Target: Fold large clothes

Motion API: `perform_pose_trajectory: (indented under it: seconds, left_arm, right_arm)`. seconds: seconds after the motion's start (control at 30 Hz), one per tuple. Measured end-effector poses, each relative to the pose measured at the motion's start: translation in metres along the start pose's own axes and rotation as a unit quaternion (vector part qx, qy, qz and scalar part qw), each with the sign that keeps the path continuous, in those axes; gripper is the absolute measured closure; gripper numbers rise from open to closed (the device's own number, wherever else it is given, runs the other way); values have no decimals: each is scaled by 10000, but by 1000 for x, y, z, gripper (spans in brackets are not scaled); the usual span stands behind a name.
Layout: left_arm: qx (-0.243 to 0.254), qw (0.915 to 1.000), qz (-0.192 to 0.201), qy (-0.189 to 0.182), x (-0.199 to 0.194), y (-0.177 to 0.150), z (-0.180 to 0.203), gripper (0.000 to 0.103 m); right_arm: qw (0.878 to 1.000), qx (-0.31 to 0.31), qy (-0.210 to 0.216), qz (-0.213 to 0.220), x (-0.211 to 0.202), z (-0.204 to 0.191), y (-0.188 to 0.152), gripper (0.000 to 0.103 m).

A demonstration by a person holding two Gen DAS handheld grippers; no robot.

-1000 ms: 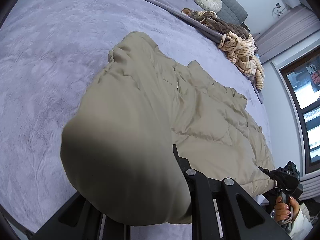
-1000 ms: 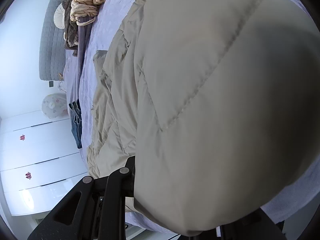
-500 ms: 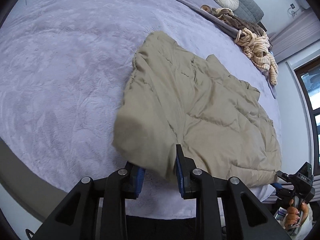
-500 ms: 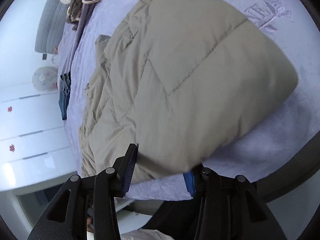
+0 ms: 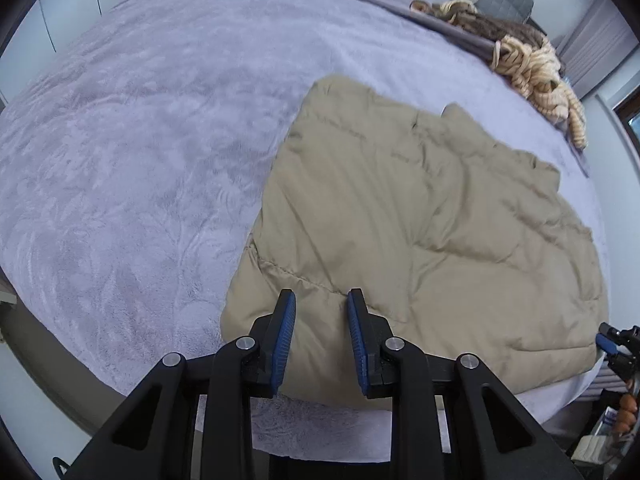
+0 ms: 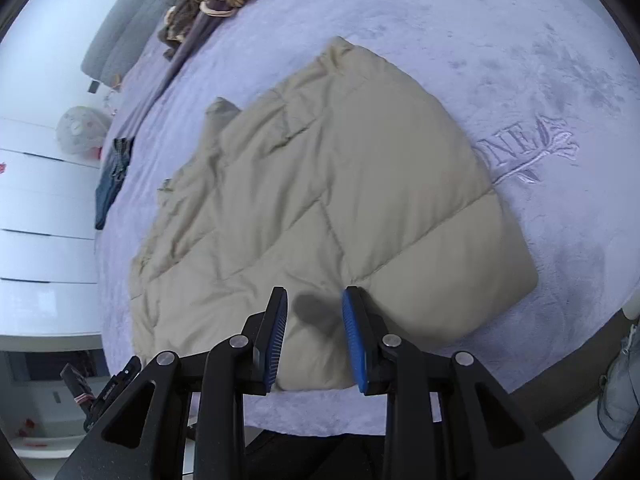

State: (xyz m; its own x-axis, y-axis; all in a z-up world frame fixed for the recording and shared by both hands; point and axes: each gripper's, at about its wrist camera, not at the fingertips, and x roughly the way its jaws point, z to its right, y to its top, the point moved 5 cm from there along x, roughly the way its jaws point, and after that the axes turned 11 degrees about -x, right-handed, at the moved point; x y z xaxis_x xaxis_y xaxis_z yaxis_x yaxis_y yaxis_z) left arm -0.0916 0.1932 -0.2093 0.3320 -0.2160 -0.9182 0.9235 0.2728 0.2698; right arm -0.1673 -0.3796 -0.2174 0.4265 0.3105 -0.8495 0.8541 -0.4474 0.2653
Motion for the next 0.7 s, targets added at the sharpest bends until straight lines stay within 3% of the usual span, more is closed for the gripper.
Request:
perform_pose_trajectory:
  seconds: [0.13, 0.33, 0.4, 0.53, 0.6, 0.63, 0.67, 0.7]
  left_arm:
    - [-215, 9993, -304, -31, 21, -6, -11, 73]
    - [-21, 9997, -243, 101, 4, -4, -6, 73]
    - [2, 9998, -210, 57, -6, -5, -4, 72]
    - [67, 9999, -121, 61, -21, -11, 3, 72]
    - [25, 9999, -101, 76, -26, -15, 5, 71]
    - [-3, 9999, -86, 82, -29, -16, 6, 63]
    - [-23, 9999, -67, 91, -31, -17, 10, 26]
    - [-43, 9999, 21, 117, -35, -18, 11, 3]
  right_arm:
    - [9997, 144, 14, -181, 14, 14, -7, 75]
    - [9995, 119, -43, -306, 10, 7, -6, 71]
    - [9995, -1, -6, -316, 6, -5, -5, 61]
    - [9990, -258, 115, -347, 4, -29, -3, 57]
    - [9983, -399, 124, -401, 5, -39, -4, 49]
    - [9979, -479, 130, -421, 5, -44, -5, 48]
    - [9975, -548, 127, -438, 4, -48, -6, 48]
    - [9971, -614, 104, -440, 4, -51, -7, 48]
